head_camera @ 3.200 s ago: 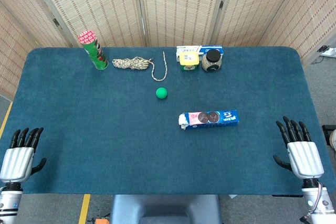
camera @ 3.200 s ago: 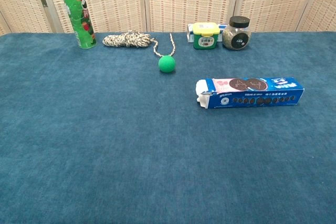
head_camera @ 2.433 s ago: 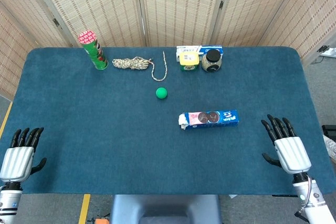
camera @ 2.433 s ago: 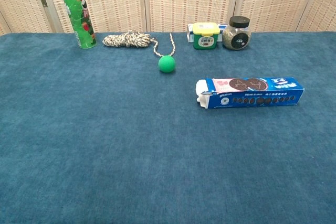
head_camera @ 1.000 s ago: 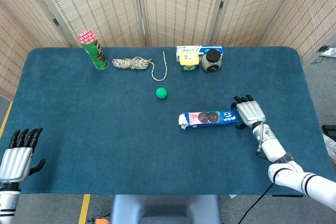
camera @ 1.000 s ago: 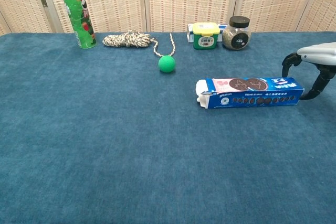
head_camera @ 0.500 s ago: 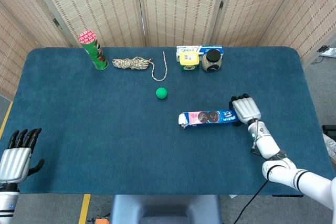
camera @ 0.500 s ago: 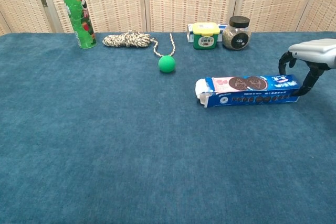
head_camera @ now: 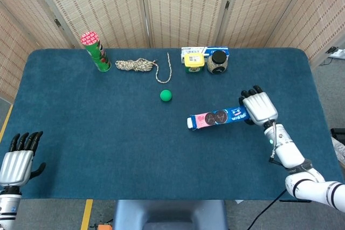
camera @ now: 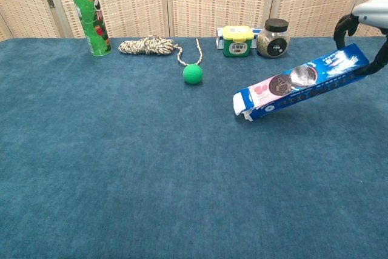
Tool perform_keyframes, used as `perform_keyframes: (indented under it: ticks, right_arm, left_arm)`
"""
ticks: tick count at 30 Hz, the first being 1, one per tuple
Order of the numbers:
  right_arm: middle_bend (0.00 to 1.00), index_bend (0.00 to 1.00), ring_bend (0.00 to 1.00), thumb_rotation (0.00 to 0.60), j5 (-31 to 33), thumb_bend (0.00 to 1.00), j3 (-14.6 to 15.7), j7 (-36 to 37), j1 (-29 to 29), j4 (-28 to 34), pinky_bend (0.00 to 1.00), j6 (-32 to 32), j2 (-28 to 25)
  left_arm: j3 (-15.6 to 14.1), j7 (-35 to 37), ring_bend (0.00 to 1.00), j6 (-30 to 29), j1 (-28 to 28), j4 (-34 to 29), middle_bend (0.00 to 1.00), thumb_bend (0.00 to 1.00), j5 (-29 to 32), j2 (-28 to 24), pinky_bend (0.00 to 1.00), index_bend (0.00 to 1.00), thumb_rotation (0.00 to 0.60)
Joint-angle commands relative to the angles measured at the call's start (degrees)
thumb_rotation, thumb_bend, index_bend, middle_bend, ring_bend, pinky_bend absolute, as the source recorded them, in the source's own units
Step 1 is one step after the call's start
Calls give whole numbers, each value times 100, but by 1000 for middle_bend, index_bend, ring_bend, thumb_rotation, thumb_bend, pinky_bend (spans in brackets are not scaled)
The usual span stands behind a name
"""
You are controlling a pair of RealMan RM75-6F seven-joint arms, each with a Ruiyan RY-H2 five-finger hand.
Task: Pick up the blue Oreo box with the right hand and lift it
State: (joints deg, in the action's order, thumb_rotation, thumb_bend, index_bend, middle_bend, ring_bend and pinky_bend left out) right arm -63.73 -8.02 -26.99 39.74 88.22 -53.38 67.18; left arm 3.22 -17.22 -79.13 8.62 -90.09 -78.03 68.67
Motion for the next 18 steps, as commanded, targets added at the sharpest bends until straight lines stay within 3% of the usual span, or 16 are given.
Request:
perform_keyframes:
  ticks: [1, 9, 18]
  right_arm:
    - [275, 513, 256, 600, 74, 231, -84, -610, -59, 927, 144, -390, -671]
    - [269, 512, 239, 600, 918, 231, -249, -1430, 102, 2358, 144, -483, -1756]
    - [269, 512, 231, 600, 1183, 231, -375, -1433, 36, 3362, 144, -785, -2692]
  left_arm:
    - [-2, -39, 99, 7, 9, -7, 134, 296, 12, 17, 45, 26, 600]
    - [-9, -55, 103, 102, 44, 5, 134, 296, 73, 22, 45, 25, 600]
    - [-12, -87, 103, 146, 71, 15, 134, 296, 111, 38, 45, 24, 600]
